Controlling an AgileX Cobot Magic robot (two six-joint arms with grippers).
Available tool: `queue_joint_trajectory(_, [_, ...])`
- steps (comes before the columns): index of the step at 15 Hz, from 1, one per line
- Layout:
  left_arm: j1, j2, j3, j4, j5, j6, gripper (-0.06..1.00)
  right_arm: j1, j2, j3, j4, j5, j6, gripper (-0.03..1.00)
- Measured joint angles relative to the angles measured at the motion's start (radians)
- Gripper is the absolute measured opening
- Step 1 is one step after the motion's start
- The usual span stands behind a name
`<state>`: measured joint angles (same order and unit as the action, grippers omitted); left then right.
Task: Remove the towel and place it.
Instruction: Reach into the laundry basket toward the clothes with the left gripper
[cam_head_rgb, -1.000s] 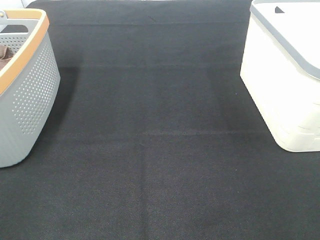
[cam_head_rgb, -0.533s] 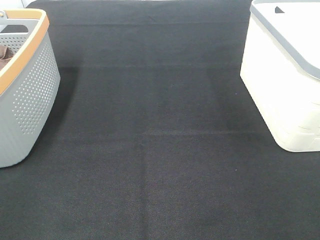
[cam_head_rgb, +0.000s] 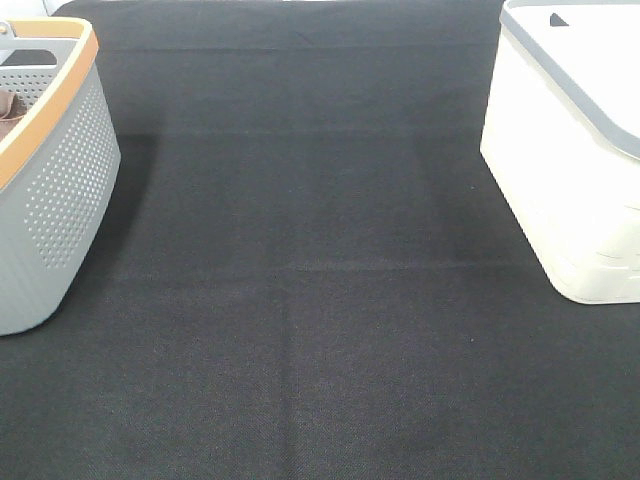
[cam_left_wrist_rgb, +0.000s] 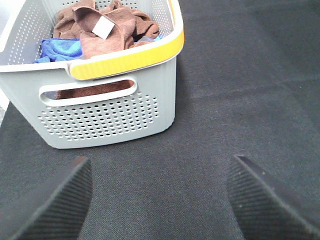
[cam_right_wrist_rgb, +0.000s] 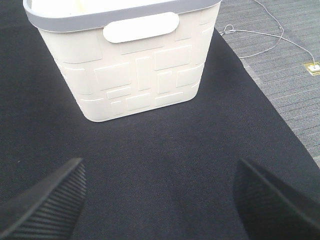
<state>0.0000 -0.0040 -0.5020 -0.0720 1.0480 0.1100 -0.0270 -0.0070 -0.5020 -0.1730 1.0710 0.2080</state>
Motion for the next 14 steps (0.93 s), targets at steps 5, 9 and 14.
queue_joint_trajectory(5, [0.000,0.045,-0.040,0.072,-0.203,-0.142,0.72,0.000,0.000,0.000,0.000,0.000,0.000,0.76])
queue_joint_trajectory(9, [0.000,0.257,-0.053,0.216,-0.482,-0.227,0.72,0.000,0.000,0.000,0.000,0.000,0.000,0.76])
queue_joint_trajectory(14, [0.000,0.703,-0.206,0.312,-0.520,-0.423,0.72,0.000,0.000,0.000,0.000,0.000,0.000,0.76])
